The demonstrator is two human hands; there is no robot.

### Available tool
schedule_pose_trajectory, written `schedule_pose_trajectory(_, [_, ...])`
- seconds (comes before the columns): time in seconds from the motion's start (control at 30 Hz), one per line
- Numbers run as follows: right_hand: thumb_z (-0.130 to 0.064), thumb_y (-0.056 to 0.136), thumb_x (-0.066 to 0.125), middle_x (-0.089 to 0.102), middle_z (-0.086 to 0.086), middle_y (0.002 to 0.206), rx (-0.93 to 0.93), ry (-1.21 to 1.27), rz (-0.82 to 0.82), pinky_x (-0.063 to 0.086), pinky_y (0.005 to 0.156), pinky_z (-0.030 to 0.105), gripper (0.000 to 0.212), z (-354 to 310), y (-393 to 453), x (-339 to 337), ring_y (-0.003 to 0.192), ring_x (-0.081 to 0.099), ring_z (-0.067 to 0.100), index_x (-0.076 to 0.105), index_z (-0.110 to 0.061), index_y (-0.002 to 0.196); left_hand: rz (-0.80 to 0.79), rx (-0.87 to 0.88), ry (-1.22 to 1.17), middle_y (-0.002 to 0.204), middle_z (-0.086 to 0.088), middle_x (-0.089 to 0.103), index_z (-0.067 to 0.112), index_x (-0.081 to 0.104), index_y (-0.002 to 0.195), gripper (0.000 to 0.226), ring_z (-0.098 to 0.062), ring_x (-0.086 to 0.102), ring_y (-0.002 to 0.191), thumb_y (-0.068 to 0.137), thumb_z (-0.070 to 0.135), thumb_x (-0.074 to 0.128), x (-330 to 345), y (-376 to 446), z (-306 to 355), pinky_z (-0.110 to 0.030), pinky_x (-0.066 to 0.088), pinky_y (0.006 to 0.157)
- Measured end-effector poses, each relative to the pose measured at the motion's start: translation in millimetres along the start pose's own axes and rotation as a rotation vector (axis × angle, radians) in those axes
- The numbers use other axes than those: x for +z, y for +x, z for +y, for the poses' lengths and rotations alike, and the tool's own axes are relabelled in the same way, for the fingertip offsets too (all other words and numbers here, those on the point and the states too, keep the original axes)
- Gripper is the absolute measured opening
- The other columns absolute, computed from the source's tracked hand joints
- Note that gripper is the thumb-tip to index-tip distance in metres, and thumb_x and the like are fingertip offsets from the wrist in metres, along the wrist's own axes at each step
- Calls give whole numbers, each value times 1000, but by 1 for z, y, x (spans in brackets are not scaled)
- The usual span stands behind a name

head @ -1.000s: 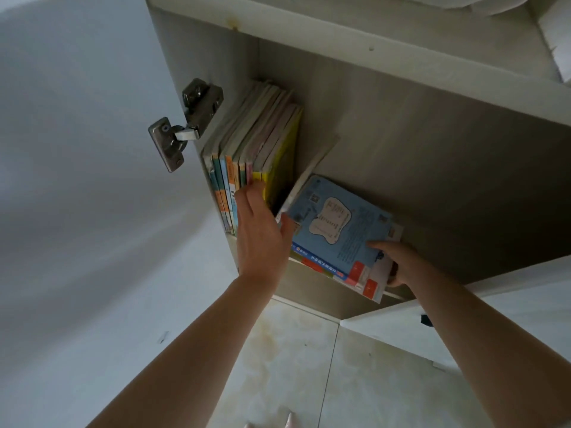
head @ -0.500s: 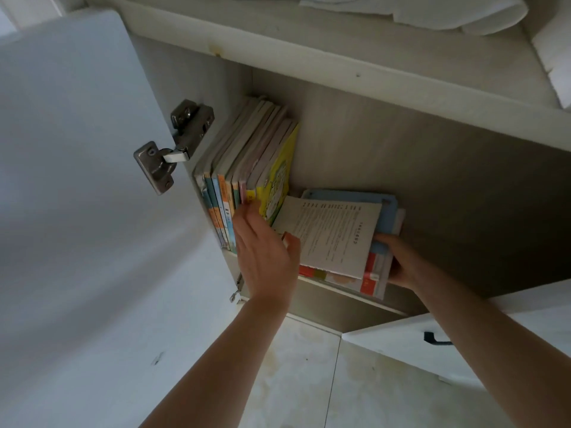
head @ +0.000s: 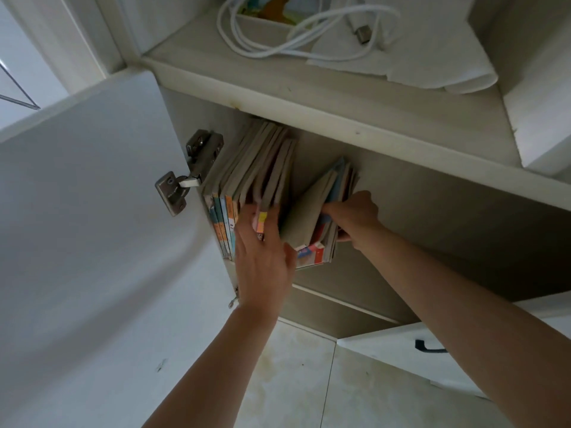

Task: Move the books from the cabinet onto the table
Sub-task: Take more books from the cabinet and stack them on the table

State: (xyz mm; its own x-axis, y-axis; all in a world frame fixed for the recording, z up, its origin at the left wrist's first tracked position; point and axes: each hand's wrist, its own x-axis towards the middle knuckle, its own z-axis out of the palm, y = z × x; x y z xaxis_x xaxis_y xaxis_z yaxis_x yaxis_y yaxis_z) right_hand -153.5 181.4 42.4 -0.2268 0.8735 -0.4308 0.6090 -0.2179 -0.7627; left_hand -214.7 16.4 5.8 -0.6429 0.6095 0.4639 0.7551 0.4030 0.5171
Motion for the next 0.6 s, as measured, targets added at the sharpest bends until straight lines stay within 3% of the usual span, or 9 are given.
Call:
schedule_pose_trajectory(0.1, [-22, 69, 78, 56, 19, 116, -13, -64, 13, 59, 76, 50, 67, -9, -2, 8, 99, 63, 37, 39, -9, 121, -19, 73, -204, 137, -14, 34, 13, 35, 131, 64, -29, 42, 127, 82, 31, 70, 6, -4, 3, -44, 56, 90])
schedule_pose_trajectory(0.17, [-24, 69, 77, 56, 19, 118, -23, -104, 19, 58, 79, 50, 69, -10, -2, 11, 101, 62, 36, 38, -7, 124, -40, -5, -330, 136, -9, 36, 12, 29, 136, 72, -25, 45, 125, 82, 45, 65, 9, -4, 4, -43, 58, 86])
schedule_pose_trajectory(0.23, [-24, 68, 76, 56, 19, 117, -26, -118, 28, 58, 80, 50, 68, -11, -2, 9, 101, 62, 36, 39, -7, 122, -101, -71, -406, 134, -3, 38, 9, 29, 140, 82, -14, 45, 120, 81, 54, 63, 11, -3, 1, -43, 60, 80])
schedule_pose_trajectory(0.33, [-24, 67, 77, 56, 18, 115, -38, -140, 32, 58, 78, 51, 67, -12, 0, 6, 100, 62, 36, 40, -7, 120, -227, -29, -411, 133, 1, 39, 10, 32, 143, 88, 4, 33, 115, 77, 62, 59, 13, 4, -8, -41, 58, 86])
schedule_pose_trajectory(0.5, [-23, 67, 79, 56, 18, 118, -73, -252, -1, 58, 79, 49, 72, -22, -2, 2, 102, 61, 35, 39, -5, 124, -419, -74, -407, 135, 2, 45, 21, 31, 144, 82, -15, 48, 122, 78, 61, 59, 14, 16, -24, -37, 54, 93])
schedule_pose_trajectory(0.6, [-24, 70, 78, 54, 17, 121, -126, -377, -34, 57, 84, 45, 72, -27, -9, 1, 107, 59, 34, 37, -4, 127, -327, -111, -340, 125, -4, 55, 17, 36, 140, 71, -18, 58, 111, 83, 48, 65, 21, 17, -23, -26, 52, 88])
